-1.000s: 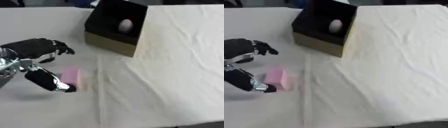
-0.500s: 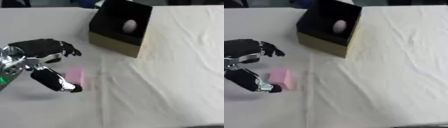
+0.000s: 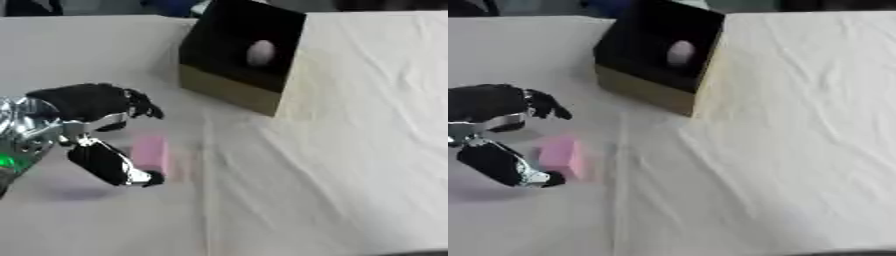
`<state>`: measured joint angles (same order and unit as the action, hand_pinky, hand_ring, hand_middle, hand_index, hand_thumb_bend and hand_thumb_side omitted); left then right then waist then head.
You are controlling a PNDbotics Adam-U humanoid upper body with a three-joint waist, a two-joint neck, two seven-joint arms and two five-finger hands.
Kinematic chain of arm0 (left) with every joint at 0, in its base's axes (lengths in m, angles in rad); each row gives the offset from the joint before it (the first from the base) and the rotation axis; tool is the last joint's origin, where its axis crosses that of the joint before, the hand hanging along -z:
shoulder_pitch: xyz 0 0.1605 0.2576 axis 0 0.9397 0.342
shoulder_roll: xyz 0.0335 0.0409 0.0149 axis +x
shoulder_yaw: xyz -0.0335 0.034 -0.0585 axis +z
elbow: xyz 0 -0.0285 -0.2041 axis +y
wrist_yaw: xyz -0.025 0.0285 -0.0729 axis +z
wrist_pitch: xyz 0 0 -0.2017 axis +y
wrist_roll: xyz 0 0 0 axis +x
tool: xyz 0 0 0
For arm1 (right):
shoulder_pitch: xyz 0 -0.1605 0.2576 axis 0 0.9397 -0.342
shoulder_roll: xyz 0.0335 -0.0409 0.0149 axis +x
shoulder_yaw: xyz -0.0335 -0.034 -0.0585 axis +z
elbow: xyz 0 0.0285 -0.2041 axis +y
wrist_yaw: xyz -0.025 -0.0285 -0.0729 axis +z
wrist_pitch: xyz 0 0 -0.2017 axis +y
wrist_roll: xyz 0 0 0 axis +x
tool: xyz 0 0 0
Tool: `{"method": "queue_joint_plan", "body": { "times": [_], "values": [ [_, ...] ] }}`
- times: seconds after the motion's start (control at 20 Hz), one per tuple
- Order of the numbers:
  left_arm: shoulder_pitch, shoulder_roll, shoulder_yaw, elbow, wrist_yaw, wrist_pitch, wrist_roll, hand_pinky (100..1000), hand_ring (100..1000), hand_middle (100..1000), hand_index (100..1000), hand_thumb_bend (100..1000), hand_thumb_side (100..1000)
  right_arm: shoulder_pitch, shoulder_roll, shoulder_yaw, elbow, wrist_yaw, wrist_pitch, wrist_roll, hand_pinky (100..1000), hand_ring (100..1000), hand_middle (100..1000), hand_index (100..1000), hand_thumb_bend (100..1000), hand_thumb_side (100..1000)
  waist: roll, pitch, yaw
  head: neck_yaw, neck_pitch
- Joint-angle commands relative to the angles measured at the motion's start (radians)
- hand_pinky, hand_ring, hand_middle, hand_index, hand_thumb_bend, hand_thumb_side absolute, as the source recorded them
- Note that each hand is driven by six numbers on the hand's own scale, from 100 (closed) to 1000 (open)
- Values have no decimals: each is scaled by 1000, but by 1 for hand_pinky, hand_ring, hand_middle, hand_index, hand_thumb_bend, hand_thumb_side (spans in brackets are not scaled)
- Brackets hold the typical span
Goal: Pick up objects on the table and place them in the box.
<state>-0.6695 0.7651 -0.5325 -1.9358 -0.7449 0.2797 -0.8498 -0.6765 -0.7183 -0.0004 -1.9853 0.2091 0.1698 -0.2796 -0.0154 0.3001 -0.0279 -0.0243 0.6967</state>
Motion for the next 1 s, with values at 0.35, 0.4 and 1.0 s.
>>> {"method": "queue_joint_plan", "body": {
  "times": [0.35,0.4,1.0],
  "values": [
    [-12,-19,-16,83,-36,-20,5,878,812,826,920,492,582,-2,-12,-17,-15,-7,3,-3,808,786,759,760,145,624,-3,-13,-6,4,-5],
    [-12,-22,-17,93,-40,-22,8,879,814,827,920,483,572,-1,-12,-18,-15,-8,4,-4,808,785,759,760,144,624,-3,-12,-6,4,-6],
    [-10,-28,-18,82,-17,-31,54,778,692,701,819,245,503,10,-10,-21,-15,-12,10,-4,808,785,760,761,142,628,-7,-10,-6,6,-9]
  ]
}}
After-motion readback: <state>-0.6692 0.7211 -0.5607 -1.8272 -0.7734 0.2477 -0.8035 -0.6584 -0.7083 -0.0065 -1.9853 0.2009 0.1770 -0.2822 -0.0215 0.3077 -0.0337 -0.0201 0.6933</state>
